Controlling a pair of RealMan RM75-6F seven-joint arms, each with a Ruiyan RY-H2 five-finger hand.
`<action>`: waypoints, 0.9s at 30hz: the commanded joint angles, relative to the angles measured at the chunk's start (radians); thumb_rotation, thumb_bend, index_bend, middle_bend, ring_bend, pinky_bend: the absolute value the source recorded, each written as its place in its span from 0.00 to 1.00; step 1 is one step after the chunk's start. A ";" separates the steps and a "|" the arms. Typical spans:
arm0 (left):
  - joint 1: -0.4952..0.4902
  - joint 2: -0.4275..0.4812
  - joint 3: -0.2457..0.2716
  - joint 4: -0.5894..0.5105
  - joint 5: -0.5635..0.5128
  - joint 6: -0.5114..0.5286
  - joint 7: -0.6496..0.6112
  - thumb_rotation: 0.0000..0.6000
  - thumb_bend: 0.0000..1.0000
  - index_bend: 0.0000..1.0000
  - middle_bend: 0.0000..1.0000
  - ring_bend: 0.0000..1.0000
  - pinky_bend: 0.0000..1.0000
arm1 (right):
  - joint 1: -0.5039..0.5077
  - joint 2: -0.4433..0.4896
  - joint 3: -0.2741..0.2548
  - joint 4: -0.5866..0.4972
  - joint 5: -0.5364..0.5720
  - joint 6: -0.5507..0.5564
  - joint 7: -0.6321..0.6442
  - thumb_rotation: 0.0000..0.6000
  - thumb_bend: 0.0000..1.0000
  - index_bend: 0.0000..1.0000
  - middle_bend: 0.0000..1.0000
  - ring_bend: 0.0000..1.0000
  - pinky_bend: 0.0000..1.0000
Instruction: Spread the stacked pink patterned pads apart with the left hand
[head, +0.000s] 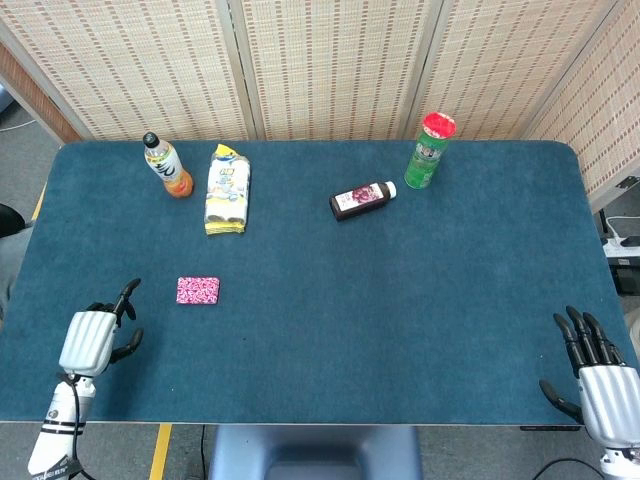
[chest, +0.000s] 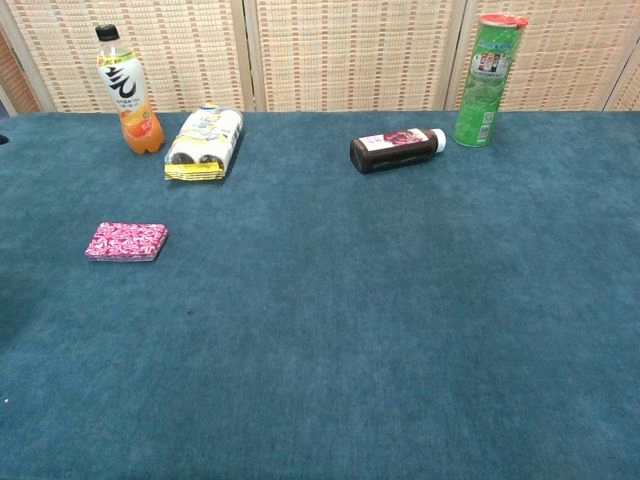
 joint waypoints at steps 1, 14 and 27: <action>-0.076 0.003 -0.040 -0.041 -0.041 -0.112 0.077 1.00 0.36 0.11 0.97 1.00 0.99 | 0.002 0.000 0.001 -0.002 0.006 -0.007 -0.003 1.00 0.10 0.00 0.00 0.00 0.27; -0.339 -0.044 -0.134 -0.152 -0.480 -0.442 0.459 1.00 0.39 0.25 1.00 1.00 1.00 | 0.002 0.028 -0.005 -0.005 -0.007 -0.003 0.041 1.00 0.10 0.00 0.00 0.00 0.27; -0.473 -0.190 -0.129 -0.059 -0.821 -0.343 0.670 1.00 0.39 0.19 1.00 1.00 1.00 | 0.001 0.016 -0.007 0.005 -0.012 0.000 0.051 1.00 0.10 0.00 0.00 0.00 0.27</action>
